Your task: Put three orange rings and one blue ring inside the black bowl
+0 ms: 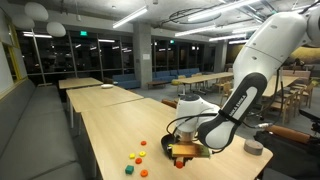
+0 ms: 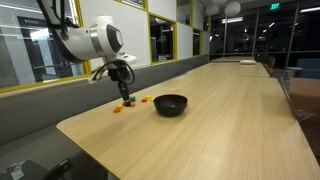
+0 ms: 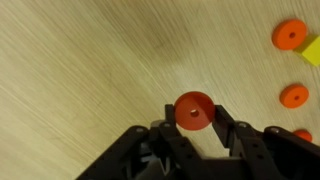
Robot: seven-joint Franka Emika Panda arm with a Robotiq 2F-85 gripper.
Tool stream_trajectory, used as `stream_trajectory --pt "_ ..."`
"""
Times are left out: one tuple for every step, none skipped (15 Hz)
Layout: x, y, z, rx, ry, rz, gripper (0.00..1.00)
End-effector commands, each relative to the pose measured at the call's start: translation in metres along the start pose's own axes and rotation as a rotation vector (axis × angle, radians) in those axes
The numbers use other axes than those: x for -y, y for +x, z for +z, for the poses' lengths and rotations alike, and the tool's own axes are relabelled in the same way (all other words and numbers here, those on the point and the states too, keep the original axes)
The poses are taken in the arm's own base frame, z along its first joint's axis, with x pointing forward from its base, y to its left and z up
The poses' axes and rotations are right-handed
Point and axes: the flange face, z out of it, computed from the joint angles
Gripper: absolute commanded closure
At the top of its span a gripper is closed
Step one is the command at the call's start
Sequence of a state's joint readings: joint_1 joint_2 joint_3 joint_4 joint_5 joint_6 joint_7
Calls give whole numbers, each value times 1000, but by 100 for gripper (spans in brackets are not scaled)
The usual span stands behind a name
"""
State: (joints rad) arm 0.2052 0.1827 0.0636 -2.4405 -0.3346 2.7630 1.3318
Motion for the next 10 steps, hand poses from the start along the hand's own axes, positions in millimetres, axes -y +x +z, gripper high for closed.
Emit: stream_trajectory --pt "11 46 -24 -29 22 5 76" --pt "14 60 -26 -37 26 9 76" --pt "16 73 -27 -47 30 11 76" --pt "17 85 -29 -56 35 14 76" --pt "18 101 -26 -66 36 19 76" --pt "18 112 -26 -74 36 25 76" --pt "17 124 -22 -82 34 32 76" --pt "15 136 -18 -88 29 42 76" --pt "14 147 -11 -89 20 53 76" --pt "12 155 -5 -89 11 61 76"
